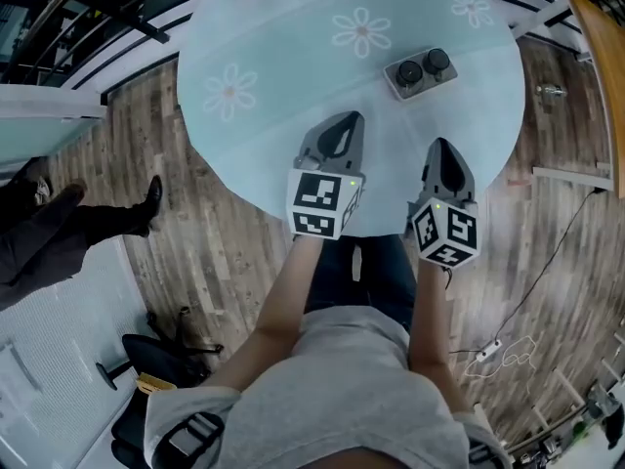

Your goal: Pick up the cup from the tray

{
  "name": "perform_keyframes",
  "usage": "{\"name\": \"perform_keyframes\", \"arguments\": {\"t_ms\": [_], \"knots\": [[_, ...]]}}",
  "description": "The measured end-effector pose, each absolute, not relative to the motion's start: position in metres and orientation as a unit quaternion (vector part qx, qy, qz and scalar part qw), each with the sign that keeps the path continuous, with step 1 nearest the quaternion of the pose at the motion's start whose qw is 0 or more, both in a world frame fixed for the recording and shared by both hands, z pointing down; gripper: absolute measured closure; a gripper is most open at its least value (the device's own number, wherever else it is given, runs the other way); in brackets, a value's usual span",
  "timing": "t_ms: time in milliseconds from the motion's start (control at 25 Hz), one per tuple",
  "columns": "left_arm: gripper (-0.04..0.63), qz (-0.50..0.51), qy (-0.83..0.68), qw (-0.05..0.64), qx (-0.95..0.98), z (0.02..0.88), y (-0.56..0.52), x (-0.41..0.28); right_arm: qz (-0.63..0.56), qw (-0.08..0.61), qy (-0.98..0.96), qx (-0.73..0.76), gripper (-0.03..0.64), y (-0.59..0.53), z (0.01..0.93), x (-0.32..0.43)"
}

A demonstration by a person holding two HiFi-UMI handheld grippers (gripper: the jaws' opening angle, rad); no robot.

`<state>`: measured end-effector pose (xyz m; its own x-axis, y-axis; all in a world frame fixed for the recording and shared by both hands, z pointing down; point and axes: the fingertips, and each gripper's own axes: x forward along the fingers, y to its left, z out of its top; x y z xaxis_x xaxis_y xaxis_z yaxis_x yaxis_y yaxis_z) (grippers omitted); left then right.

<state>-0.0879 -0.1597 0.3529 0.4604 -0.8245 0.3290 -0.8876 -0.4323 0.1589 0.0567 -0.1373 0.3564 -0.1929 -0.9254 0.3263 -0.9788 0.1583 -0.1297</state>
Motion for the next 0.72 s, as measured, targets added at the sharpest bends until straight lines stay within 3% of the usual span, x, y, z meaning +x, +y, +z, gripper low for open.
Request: {"name": "perform_keyframes", "arguments": {"t_ms": [720], "knots": [[0.589,0.138,-0.536,0.166,0.816,0.386,-0.227,-0.055,0.181,0.122,-0.763,0.609,0.607,-0.231,0.408,0.105]]}}
